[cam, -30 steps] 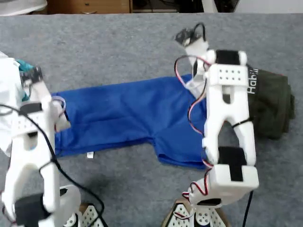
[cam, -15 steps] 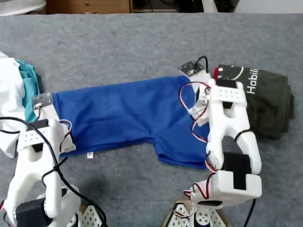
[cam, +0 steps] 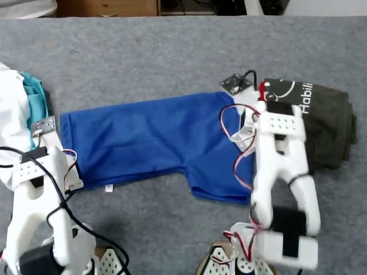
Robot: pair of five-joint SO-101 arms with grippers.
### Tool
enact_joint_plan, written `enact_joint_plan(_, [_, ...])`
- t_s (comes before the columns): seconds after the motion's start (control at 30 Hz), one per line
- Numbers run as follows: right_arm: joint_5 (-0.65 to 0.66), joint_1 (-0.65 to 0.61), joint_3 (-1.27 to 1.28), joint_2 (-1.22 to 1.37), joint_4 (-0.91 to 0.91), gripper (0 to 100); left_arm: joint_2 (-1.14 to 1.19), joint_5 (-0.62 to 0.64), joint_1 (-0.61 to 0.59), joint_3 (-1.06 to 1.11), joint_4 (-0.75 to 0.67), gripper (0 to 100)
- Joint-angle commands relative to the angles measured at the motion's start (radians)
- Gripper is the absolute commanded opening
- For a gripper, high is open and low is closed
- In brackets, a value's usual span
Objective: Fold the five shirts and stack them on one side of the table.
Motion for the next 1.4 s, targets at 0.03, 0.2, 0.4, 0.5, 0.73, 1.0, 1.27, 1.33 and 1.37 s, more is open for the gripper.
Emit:
enact_joint_plan(0.03, [0.04,0.004,-0.045,-0.242,0.086,0.3,-0.173,-0.009,0.002,-0.038,0.071,2])
enact_joint_plan(0.2, [0.068,0.01,-0.045,-0.443,0.181,0.3,-0.433,-0.012,0.003,0.017,0.114,2])
enact_joint_plan(0.4, [0.066,0.012,-0.045,-0.608,0.262,0.5,-0.619,-0.083,-0.002,0.098,0.115,2])
enact_joint_plan(0.5, [0.068,0.013,-0.045,-0.661,0.301,0.5,-0.638,-0.094,-0.006,0.104,0.115,2])
enact_joint_plan(0.73, [0.181,0.013,-0.048,-0.774,0.427,0.5,-0.647,-0.095,-0.008,0.126,0.115,2])
enact_joint_plan(1.0, [0.305,0.013,-0.044,-0.871,0.519,0.5,-0.648,-0.158,-0.04,0.173,0.103,2])
enact_joint_plan(1.27, [0.347,0.013,-0.033,-0.869,0.537,0.5,-0.648,-0.158,-0.123,0.358,-0.084,2])
enact_joint_plan(1.33, [0.364,0.013,-0.007,-0.869,0.535,0.5,-0.648,-0.157,-0.123,0.411,-0.14,2])
enact_joint_plan(1.37, [0.367,0.013,0.01,-0.869,0.534,0.5,-0.648,-0.153,-0.123,0.428,-0.164,2])
